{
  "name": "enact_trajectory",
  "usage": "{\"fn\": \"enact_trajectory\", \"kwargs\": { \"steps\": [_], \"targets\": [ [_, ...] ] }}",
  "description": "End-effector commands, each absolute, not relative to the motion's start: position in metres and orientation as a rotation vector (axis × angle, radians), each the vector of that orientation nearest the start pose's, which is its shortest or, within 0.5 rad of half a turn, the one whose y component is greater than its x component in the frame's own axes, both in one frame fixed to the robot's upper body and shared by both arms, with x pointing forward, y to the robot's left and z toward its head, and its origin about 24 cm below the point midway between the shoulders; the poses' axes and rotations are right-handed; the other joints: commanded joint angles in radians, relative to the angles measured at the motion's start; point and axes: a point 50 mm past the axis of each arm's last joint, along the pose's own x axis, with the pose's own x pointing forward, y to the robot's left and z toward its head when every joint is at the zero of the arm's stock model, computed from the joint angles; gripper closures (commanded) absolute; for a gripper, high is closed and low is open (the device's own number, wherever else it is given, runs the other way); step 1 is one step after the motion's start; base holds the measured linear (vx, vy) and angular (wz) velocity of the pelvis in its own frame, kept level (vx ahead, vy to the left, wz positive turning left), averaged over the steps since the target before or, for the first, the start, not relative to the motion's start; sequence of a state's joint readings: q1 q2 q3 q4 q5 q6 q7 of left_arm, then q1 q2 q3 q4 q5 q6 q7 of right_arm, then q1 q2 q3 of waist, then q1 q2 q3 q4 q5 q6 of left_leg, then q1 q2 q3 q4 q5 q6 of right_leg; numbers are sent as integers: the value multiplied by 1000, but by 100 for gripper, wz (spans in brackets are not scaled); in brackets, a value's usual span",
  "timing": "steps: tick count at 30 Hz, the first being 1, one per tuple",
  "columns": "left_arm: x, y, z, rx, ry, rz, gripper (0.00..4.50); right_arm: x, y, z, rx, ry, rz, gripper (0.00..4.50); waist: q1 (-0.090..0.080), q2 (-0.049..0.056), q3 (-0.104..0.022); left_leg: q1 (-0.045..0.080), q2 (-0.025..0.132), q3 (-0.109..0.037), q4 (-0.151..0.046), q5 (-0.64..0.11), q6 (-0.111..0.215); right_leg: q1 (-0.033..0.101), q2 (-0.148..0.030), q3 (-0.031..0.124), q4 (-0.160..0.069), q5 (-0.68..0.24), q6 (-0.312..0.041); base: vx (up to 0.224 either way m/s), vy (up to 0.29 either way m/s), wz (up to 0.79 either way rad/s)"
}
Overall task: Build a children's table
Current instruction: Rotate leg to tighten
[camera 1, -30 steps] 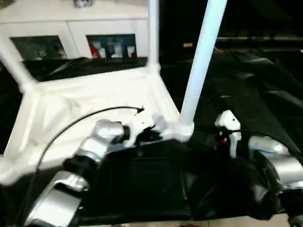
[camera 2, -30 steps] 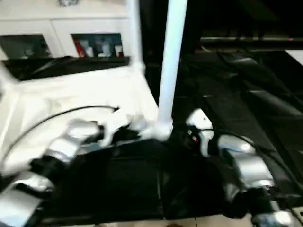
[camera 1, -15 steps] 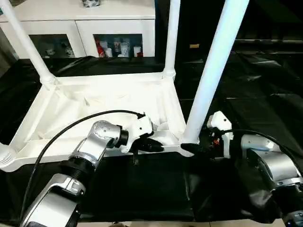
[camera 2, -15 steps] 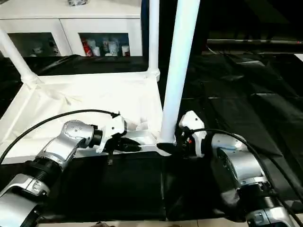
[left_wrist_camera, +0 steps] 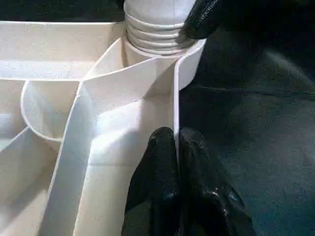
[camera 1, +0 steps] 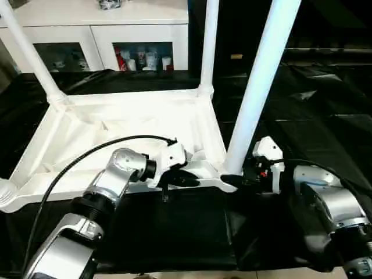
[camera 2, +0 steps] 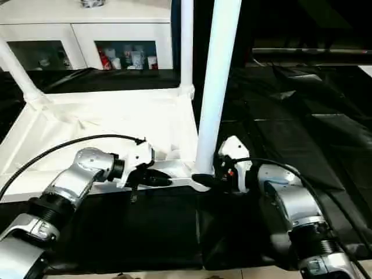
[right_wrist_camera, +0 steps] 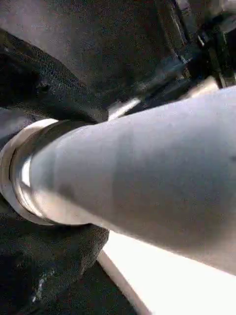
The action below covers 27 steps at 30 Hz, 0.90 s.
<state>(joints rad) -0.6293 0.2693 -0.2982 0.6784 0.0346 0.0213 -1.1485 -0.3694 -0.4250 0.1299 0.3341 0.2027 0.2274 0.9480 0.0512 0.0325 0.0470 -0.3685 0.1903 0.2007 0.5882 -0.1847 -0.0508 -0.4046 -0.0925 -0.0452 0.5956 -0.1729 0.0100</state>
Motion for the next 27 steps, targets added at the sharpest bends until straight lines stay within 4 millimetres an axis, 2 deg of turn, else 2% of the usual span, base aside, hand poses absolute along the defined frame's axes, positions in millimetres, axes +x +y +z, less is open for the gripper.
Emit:
{"fn": "enact_trajectory", "kwargs": {
  "steps": [1,2,3,4,7,9,11,12,13,14,16,18,21,22,23,24,25,26,27],
  "targets": [
    [326,96,39,378,392,-1223,450,308,-166,41,-57,346,801,180,-4,-22,-55,10,31,-18,-70,-259,36,40,-49,28,-84,-367,-217,0,0,0],
    [329,91,39,361,386,-1172,450,311,-163,36,-27,354,724,181,-8,-17,-55,11,32,-18,-71,-268,27,35,-48,30,-84,-383,-212,0,0,0],
    [330,85,39,344,380,-1143,450,313,-160,32,-12,363,672,181,-10,-20,-55,14,32,-20,-72,-277,17,35,-47,28,-89,-400,-205,0,0,0],
    [331,77,39,320,380,-1118,450,316,-154,28,0,373,612,181,-18,-20,-53,11,32,-23,-77,-297,0,36,-45,28,-89,-419,-191,0,0,0],
    [332,53,37,311,375,-1055,450,325,-136,21,-2,394,473,181,-25,-19,-53,16,28,-23,-76,-323,-5,29,-45,30,-97,-447,-176,0,0,0],
    [331,47,36,314,376,-1054,450,327,-130,21,3,396,462,181,-25,-21,-52,15,26,-23,-76,-328,1,29,-44,30,-100,-460,-167,0,0,0],
    [328,34,35,343,365,-1067,450,329,-112,23,10,384,515,181,-23,-21,-53,13,24,-24,-75,-334,11,29,-45,29,-105,-480,-149,0,0,0],
    [327,29,34,361,360,-1075,450,329,-105,23,11,380,534,125,-23,-22,-54,11,23,-24,-75,-333,17,29,-45,29,-107,-489,-140,0,0,0],
    [327,27,34,375,349,-1088,450,330,-101,25,10,367,550,125,-23,-23,-54,11,24,-24,-75,-334,17,28,-45,29,-107,-494,-137,0,0,0],
    [326,27,35,379,346,-1095,450,330,-99,25,14,362,561,111,-22,-20,-53,12,24,-25,-76,-338,19,28,-46,28,-110,-506,-131,0,0,0],
    [327,30,37,387,330,-1106,450,332,-100,30,39,334,561,89,-23,-23,-54,12,25,-28,-78,-351,20,27,-47,27,-110,-518,-123,0,0,0],
    [328,39,38,413,315,-1119,450,335,-107,36,44,307,559,77,-22,-23,-55,12,27,-28,-79,-349,19,26,-46,28,-109,-503,-128,0,0,0],
    [328,49,38,411,321,-1137,450,336,-115,45,40,283,609,52,-22,-24,-57,6,29,-27,-81,-338,29,32,-47,29,-102,-448,-144,0,0,0],
    [328,53,39,410,311,-1156,450,335,-119,49,20,278,658,52,-19,-26,-57,6,29,-26,-79,-327,36,34,-47,30,-100,-424,-154,0,0,0],
    [325,66,39,390,327,-1209,450,326,-131,59,-56,264,807,52,-16,-28,-57,7,30,-25,-78,-315,40,38,-46,30,-99,-408,-158,0,0,0],
    [324,69,40,386,331,-1223,450,324,-134,61,-76,263,843,52,-11,-27,-58,5,32,-25,-78,-302,49,41,-46,31,-94,-381,-165,0,0,0],
    [322,74,41,400,321,-1252,450,320,-140,63,-104,270,887,52,-9,-25,-59,3,34,-20,-75,-275,67,38,-47,34,-88,-319,-190,0,0,0],
    [320,78,42,405,316,-1286,450,315,-147,64,-138,284,933,52,-8,-28,-59,1,32,-22,-74,-266,68,43,-46,32,-86,-311,-193,0,0,0],
    [318,82,43,400,314,-1321,450,310,-153,65,-175,300,978,52,-4,-26,-60,1,35,-21,-74,-252,72,44,-48,32,-84,-298,-196,0,0,0]
  ]
}}
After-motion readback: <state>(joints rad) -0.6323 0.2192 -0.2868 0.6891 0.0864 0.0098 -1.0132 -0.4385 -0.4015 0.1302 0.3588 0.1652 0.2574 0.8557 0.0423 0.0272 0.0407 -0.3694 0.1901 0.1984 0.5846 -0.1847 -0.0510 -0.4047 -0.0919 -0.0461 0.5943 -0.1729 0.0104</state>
